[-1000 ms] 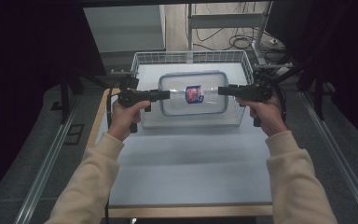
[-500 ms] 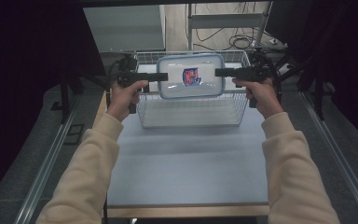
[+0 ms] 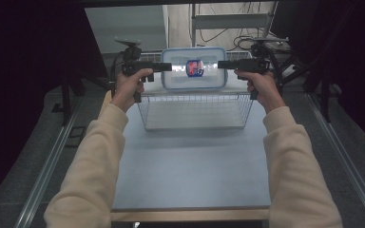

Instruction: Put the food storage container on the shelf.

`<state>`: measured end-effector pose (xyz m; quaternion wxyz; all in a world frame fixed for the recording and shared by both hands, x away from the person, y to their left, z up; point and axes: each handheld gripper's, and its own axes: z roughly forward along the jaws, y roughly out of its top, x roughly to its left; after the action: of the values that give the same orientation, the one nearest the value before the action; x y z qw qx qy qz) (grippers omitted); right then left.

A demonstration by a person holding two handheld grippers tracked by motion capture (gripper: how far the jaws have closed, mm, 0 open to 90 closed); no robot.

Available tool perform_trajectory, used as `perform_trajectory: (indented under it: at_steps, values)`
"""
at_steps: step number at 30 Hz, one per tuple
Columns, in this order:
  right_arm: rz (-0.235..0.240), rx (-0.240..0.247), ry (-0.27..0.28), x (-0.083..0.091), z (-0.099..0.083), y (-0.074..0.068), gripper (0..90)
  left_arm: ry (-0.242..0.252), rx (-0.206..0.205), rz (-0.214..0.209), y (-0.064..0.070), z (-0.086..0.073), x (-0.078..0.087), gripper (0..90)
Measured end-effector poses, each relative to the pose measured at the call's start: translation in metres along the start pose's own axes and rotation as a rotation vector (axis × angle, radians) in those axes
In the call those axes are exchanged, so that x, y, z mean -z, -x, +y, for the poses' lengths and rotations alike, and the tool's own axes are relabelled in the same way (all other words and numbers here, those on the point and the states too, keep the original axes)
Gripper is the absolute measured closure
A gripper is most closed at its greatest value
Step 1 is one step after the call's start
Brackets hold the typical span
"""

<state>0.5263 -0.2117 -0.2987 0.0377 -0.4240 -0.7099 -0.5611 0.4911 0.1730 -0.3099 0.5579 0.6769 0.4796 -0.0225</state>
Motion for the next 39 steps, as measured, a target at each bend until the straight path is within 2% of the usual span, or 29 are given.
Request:
perform_trajectory:
  at_steps: [6, 8, 13, 15, 16, 18, 20, 21, 24, 27, 30, 34, 39]
  values:
    - [-0.015, -0.061, 0.015, -0.005, 0.002, 0.006, 47.9, 0.010, 0.070, 0.008, -0.008, 0.004, -0.009, 46.1]
    - [-0.023, -0.109, 0.009, -0.009, 0.001, 0.011, 46.4, 0.007, 0.094, 0.009, -0.011, 0.004, -0.012, 42.5]
    - [-0.045, -0.144, 0.011, -0.011, 0.001, 0.011, 45.1, 0.008, 0.138, -0.021, -0.020, 0.003, -0.016, 41.7]
    - [-0.079, -0.169, 0.008, -0.013, 0.002, 0.011, 44.0, -0.013, 0.163, -0.030, -0.024, 0.001, -0.021, 37.7]
    - [-0.116, -0.160, 0.002, -0.014, 0.003, 0.009, 43.5, -0.012, 0.173, -0.034, -0.026, 0.000, -0.022, 35.6]
    - [-0.155, -0.148, -0.011, -0.018, 0.004, 0.007, 39.4, 0.000, 0.200, -0.062, -0.030, -0.002, -0.023, 36.8]
    - [-0.170, -0.159, -0.006, -0.020, 0.004, 0.005, 38.7, 0.006, 0.199, -0.067, -0.031, -0.003, -0.023, 37.1]
    - [-0.178, -0.155, -0.001, -0.021, 0.004, 0.004, 38.8, 0.010, 0.188, -0.055, -0.030, -0.003, -0.023, 36.9]
    - [-0.207, -0.119, 0.032, -0.016, 0.003, 0.000, 36.3, 0.036, 0.161, -0.027, -0.025, -0.003, -0.019, 28.6]
    - [-0.190, -0.080, 0.066, -0.006, 0.000, -0.006, 34.8, 0.075, 0.106, 0.021, -0.015, -0.003, -0.008, 24.8]
    - [-0.176, 0.008, 0.058, 0.008, -0.008, -0.017, 33.2, 0.084, 0.045, 0.056, -0.001, -0.008, 0.006, 23.4]
    - [-0.148, 0.099, 0.052, 0.026, -0.025, -0.029, 30.9, 0.065, -0.047, 0.078, 0.017, -0.025, 0.024, 22.2]
    - [-0.116, 0.153, 0.056, 0.046, -0.052, -0.041, 28.5, 0.074, -0.120, 0.082, 0.036, -0.053, 0.043, 21.5]
